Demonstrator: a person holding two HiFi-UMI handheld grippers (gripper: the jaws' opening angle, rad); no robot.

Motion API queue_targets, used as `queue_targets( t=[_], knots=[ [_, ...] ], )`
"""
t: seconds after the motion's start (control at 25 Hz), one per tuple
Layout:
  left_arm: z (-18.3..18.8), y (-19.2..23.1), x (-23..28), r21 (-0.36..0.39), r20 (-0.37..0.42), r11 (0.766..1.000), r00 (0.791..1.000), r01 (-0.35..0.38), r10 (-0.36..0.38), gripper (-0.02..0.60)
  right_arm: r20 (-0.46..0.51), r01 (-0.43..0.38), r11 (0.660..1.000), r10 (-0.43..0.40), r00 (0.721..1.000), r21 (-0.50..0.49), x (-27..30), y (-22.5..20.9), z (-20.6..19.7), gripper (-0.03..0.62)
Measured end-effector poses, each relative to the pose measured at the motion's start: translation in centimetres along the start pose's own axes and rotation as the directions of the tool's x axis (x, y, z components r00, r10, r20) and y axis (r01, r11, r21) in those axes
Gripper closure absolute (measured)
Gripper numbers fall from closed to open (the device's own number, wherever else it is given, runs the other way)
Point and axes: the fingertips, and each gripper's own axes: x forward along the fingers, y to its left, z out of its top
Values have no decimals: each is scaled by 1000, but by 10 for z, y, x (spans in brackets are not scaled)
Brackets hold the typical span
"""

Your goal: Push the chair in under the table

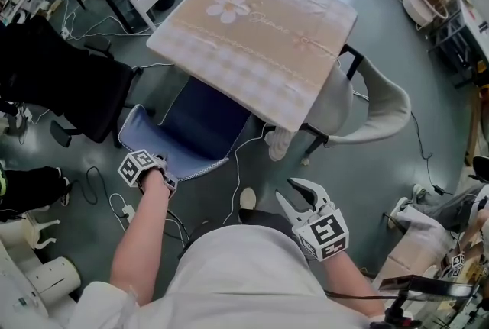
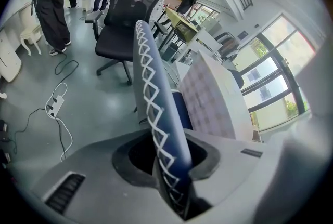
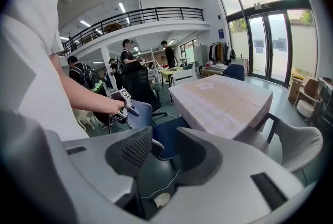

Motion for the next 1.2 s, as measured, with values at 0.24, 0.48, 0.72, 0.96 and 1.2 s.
queue_targets(
  t=[0.24,0.48,0.72,0.96,1.2],
  knots=[
    [-1,6,1,37,-24,998,998,-60,60,445,3,-8,1000,8,1000,-13,2,13,1,439],
    [1,8,-15,64,-11,996,998,-67,68,403,21,-18,999,19,1000,-40,0,39,8,439],
    [13,-3,-57,110,35,992,997,59,-63,403,29,-22,998,24,999,-65,1,74,10,439],
    [24,6,-119,214,68,962,980,171,-189,405,45,-30,994,35,998,-102,8,123,12,439],
    [12,22,-186,359,37,876,933,322,-358,422,61,-20,990,29,998,-139,13,171,15,448]
  ],
)
